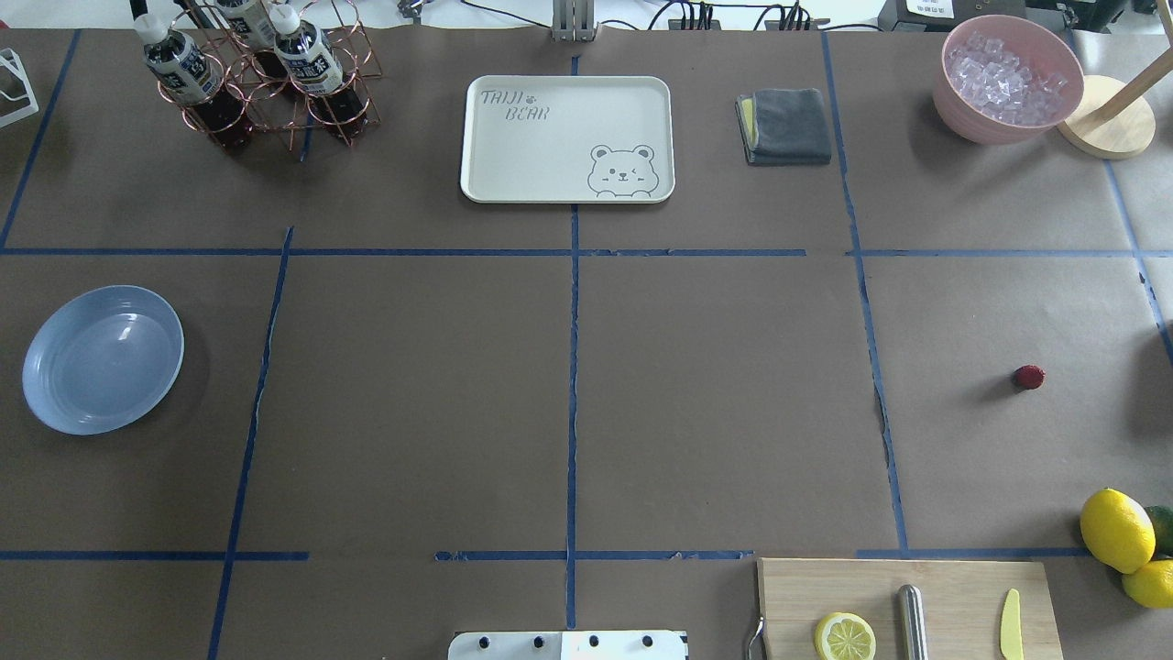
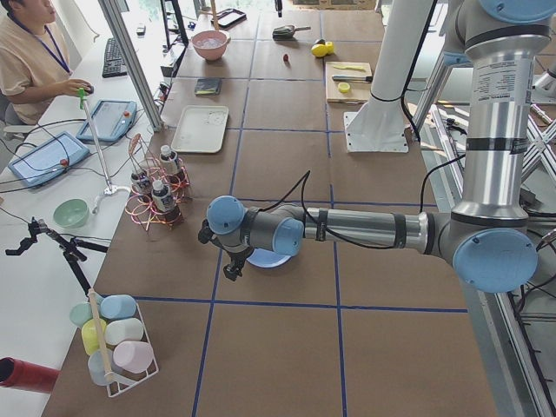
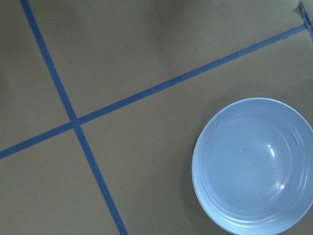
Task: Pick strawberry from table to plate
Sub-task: 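Move the left gripper down toward the rim of the light blue plate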
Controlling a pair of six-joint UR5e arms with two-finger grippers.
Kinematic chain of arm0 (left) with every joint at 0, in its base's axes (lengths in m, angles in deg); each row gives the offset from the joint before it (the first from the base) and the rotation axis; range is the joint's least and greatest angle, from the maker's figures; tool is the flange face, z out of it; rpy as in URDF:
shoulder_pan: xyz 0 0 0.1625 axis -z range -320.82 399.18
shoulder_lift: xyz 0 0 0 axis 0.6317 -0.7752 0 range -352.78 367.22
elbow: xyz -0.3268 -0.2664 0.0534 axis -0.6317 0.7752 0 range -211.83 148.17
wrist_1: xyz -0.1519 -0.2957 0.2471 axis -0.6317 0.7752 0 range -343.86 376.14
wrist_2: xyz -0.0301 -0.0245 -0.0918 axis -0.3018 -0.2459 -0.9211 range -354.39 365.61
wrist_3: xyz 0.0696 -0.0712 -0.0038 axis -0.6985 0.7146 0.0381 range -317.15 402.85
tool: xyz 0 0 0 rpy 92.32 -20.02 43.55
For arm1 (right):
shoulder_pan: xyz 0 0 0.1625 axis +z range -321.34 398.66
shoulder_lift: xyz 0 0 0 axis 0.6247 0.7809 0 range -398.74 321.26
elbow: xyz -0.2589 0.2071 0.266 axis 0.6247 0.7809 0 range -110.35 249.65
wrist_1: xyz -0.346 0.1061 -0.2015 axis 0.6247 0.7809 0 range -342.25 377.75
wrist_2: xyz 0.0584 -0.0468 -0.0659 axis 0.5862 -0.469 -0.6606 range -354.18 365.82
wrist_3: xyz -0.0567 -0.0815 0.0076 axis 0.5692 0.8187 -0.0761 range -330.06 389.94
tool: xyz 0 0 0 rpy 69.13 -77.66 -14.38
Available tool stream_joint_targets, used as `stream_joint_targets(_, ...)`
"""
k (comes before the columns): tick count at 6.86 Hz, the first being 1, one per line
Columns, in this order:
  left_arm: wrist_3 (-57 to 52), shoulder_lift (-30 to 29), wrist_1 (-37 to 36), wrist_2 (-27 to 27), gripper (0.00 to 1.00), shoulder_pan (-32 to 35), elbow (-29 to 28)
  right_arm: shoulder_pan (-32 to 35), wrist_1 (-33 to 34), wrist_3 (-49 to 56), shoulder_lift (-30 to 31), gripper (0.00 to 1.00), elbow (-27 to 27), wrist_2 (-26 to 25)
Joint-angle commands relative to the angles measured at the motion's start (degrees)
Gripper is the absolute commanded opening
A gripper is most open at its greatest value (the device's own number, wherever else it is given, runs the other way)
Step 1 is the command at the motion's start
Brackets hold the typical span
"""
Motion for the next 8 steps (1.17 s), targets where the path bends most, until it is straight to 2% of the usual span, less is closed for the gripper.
stream_joint_targets(1, 12.4, -0.2, 8.3, 0.1, 1.00, -3.6, -4.0, -1.0, 0.0, 0.0, 0.0, 1.00, -0.1, 0.1)
stream_joint_targets(3, 16.0, -1.7, 14.3, 4.3, 1.00, -8.1, -8.5, -1.0, 0.0, 0.0, 0.0, 1.00, -0.1, 0.1)
stream_joint_targets(6, 19.4, -3.3, 14.7, 4.5, 1.00, -13.9, -9.8, -1.8, 0.0, 0.0, 0.0, 1.00, -0.1, 0.1)
stream_joint_targets(7, 19.4, -3.5, 14.7, 4.5, 0.96, -14.8, -10.0, -1.9, 0.0, 0.0, 0.0, 1.00, -0.1, 0.1)
stream_joint_targets(8, 19.4, -3.5, 14.7, 4.5, 0.81, -15.4, -10.6, -2.1, 0.0, 0.0, 0.0, 1.00, -0.1, 0.1)
